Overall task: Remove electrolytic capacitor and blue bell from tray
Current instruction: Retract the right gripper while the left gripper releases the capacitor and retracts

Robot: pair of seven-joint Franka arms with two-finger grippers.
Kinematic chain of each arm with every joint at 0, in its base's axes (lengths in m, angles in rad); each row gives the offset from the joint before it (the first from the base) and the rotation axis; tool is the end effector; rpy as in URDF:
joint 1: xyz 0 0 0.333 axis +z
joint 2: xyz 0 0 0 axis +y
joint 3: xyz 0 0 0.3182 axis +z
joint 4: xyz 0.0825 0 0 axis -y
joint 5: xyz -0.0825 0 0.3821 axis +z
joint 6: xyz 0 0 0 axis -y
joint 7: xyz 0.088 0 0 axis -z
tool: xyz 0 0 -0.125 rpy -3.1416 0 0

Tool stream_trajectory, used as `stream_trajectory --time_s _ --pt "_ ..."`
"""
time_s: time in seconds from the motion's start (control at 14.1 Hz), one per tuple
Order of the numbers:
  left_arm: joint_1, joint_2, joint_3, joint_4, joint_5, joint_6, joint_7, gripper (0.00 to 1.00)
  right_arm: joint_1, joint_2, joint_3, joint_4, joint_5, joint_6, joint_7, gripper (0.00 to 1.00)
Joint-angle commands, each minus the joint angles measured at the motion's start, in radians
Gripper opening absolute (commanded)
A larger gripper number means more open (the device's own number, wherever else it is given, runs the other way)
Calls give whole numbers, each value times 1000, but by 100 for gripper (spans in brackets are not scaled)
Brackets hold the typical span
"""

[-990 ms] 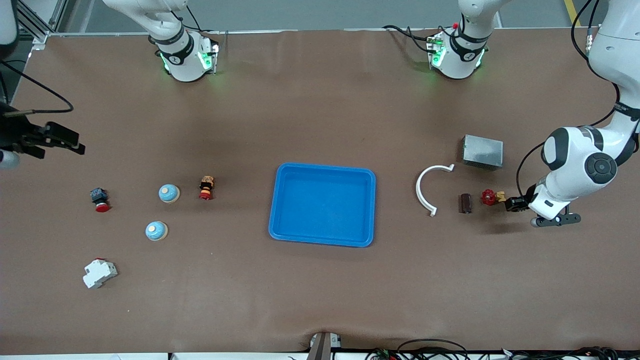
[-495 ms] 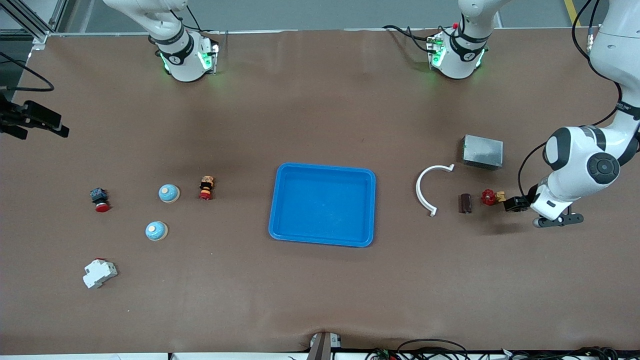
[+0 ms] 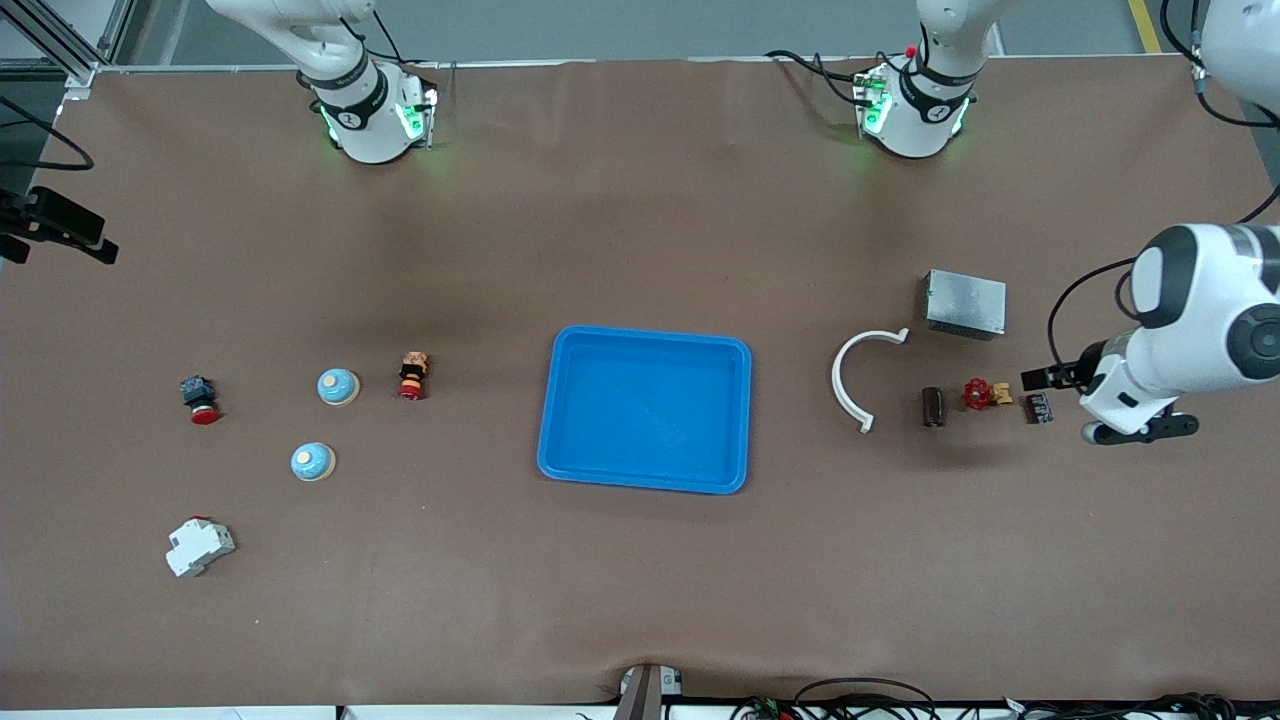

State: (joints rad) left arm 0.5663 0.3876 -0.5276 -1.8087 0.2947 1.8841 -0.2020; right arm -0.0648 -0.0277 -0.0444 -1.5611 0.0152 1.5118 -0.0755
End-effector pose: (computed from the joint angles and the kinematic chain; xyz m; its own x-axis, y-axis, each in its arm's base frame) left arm 0.6001 0.0679 0.3211 0.9636 0.1302 -0.2333 0.1080 -0.9885 -0.1058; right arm 0.5347 -0.0570 0.6232 0.9993 -0.0327 -0.0203 -0.0331 -0.9993 -0.0180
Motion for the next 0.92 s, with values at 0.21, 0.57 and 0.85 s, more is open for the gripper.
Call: stream_trajectory --time_s 0.21,0.57,0.85 --pt "9 -102 -20 160 -112 -237 7 100 -9 -18 9 -1 -20 5 20 100" --pt "12 -254 -12 175 -189 -348 51 100 -7 -20 11 0 -15 27 20 100" --pt "55 -363 -11 187 -258 -440 145 100 -7 -26 11 -2 -14 34 20 100"
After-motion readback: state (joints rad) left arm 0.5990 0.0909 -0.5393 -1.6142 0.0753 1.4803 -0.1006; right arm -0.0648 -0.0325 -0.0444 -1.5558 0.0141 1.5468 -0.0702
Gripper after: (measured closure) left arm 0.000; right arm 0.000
